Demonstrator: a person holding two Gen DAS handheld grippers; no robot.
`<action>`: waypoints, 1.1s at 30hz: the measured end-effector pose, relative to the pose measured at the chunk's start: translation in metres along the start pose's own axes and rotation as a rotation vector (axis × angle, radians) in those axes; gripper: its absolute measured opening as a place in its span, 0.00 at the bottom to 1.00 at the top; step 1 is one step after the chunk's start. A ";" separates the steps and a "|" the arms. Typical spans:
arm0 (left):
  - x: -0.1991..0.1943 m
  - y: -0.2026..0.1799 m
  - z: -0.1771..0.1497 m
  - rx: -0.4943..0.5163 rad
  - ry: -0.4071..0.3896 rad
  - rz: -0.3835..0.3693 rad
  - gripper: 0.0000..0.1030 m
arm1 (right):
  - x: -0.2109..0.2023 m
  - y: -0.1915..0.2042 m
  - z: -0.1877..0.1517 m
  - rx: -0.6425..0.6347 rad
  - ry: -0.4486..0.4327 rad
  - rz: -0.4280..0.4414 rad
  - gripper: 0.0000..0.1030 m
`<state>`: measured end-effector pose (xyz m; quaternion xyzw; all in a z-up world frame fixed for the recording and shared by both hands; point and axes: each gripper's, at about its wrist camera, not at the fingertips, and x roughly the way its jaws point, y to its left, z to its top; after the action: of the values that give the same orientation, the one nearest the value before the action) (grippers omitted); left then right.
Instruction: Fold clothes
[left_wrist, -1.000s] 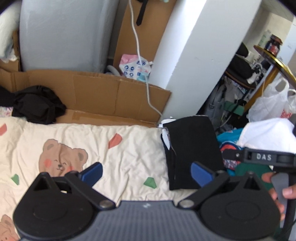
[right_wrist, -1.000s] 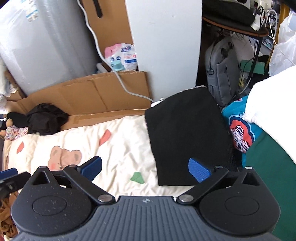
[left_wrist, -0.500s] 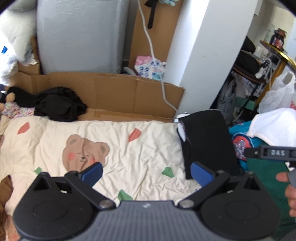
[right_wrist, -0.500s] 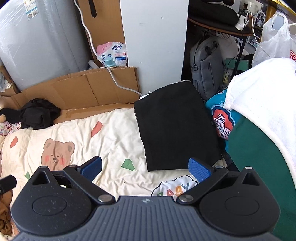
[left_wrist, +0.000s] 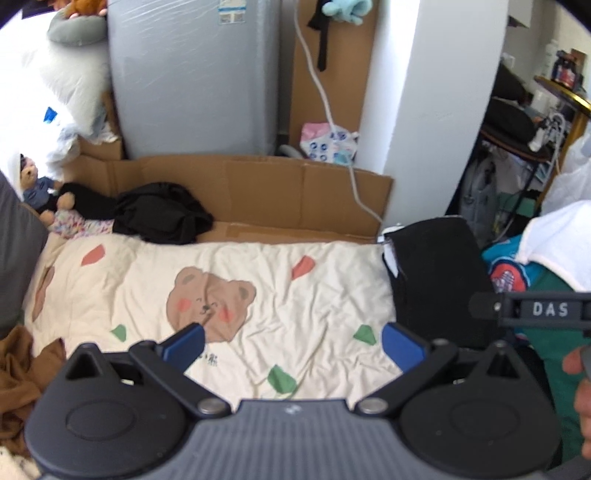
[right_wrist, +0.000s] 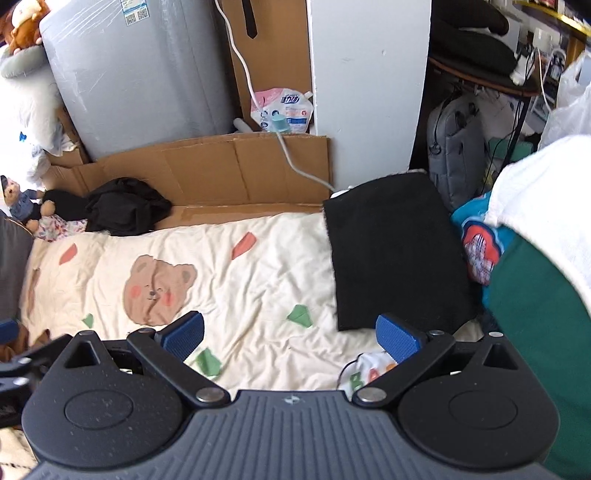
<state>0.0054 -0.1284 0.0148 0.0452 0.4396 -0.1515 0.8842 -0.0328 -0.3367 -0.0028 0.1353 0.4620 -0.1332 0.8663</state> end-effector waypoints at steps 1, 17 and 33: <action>-0.001 0.002 0.000 -0.013 -0.006 0.001 1.00 | -0.002 0.005 -0.002 -0.021 -0.013 -0.011 0.99; -0.005 0.006 -0.012 -0.052 0.016 0.080 1.00 | -0.032 0.035 -0.014 -0.070 -0.090 0.010 0.99; -0.003 0.003 0.003 -0.042 0.020 0.122 1.00 | -0.018 0.025 -0.021 -0.015 -0.038 0.029 0.99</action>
<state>0.0063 -0.1255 0.0189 0.0548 0.4480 -0.0875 0.8881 -0.0494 -0.3041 0.0036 0.1328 0.4446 -0.1197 0.8777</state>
